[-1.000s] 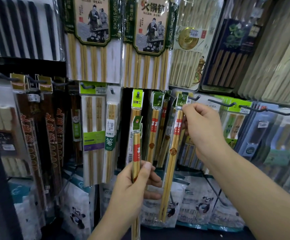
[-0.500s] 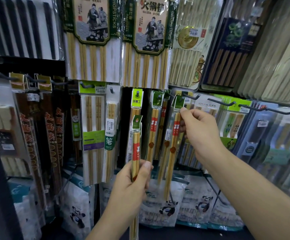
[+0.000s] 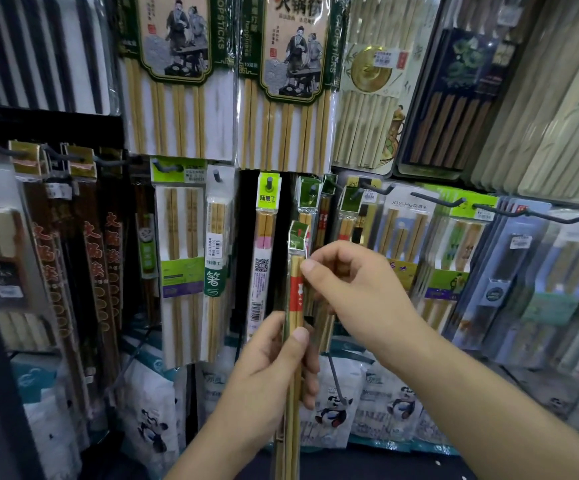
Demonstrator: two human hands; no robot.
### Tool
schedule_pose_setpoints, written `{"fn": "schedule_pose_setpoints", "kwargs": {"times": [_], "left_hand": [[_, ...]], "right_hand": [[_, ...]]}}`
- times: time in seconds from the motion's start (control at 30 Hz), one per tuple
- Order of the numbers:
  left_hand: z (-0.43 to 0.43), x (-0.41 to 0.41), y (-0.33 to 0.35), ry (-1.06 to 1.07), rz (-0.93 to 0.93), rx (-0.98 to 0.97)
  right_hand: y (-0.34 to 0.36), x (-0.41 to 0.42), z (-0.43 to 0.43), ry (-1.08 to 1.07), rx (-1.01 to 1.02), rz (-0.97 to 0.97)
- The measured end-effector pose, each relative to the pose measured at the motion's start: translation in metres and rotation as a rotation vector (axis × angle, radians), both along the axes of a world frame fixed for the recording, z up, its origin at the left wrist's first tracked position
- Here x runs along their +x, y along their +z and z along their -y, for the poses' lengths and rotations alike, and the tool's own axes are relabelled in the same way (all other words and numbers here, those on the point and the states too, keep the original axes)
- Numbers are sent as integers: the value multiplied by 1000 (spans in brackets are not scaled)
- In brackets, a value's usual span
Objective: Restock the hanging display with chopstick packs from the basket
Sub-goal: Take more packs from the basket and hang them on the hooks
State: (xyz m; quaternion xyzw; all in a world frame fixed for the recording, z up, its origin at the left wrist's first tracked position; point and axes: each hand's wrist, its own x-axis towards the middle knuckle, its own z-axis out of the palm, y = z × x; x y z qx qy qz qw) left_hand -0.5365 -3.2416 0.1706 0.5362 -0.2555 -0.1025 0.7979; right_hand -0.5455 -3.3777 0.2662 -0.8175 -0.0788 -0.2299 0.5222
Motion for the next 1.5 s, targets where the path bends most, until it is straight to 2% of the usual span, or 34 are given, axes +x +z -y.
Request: {"fn": "schedule_pose_setpoints", "kwargs": {"times": [0.33,0.5,0.63,0.93,1.3,1.5], "left_hand": [[-1,2,-2,-22,-21,-65],[-1,4,-6,5,-90,-99],[-3,7,-6,95,-78,-24],[-3,9,-3,120,-144,-61],[-2,11,-5,152,-82,-46],[-2,10,-3,149,-56,-46]], "right_hand": [[2,2,-1,12,151,-69],[6,2,1,-59,188,45],[21,4,11,-155,274,111],[38,20,20,-222,424,83],[32,30,24,-289,336,96],[35,29,24,-269,353,144]]}}
